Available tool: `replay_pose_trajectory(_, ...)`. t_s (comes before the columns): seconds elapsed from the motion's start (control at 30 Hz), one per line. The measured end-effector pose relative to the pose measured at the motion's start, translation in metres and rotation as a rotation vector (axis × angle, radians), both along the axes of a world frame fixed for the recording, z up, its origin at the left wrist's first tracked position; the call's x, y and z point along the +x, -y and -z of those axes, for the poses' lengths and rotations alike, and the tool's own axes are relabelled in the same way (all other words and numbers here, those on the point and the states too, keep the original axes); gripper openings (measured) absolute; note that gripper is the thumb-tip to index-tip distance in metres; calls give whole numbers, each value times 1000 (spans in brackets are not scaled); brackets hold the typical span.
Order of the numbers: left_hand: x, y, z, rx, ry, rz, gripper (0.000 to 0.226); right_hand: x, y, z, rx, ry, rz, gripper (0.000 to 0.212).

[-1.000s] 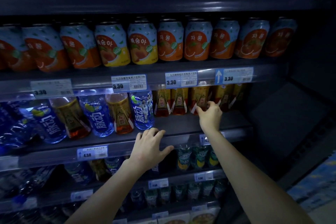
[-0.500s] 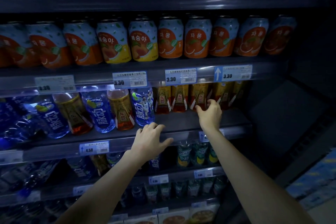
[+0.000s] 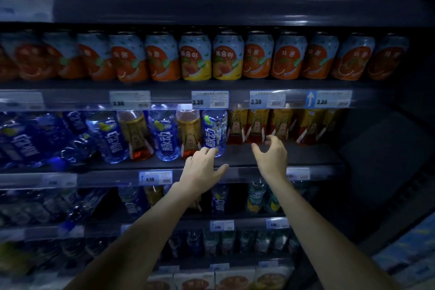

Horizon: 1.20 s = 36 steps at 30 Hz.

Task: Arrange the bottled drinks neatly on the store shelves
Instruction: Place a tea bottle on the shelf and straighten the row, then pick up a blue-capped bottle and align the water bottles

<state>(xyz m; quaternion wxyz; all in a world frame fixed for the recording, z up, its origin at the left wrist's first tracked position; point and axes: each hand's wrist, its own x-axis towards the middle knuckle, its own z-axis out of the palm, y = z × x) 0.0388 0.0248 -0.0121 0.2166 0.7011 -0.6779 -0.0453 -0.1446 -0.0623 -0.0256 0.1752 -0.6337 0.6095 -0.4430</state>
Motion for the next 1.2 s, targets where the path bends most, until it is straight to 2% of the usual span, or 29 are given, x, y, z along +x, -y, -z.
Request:
replay_pose_trajectory(0.53, 191, -93, 5, -52, -80, -138, 60, 208, -101, 3, -21, 1, -112, 47)
replay_pose_trajectory(0.73, 280, -136, 11, -31, -107, -186, 61, 303, -141, 14, 2, -32, -200, 53)
replay_pose_trajectory(0.97, 372, -175, 19, 23, -73, -286, 60, 398, -170, 18, -3, -89, -338, 50)
replay_pose_trajectory(1.2, 420, -180, 28, 54, 19, -325, 66, 443, -169, 21, -33, -171, -399, 56)
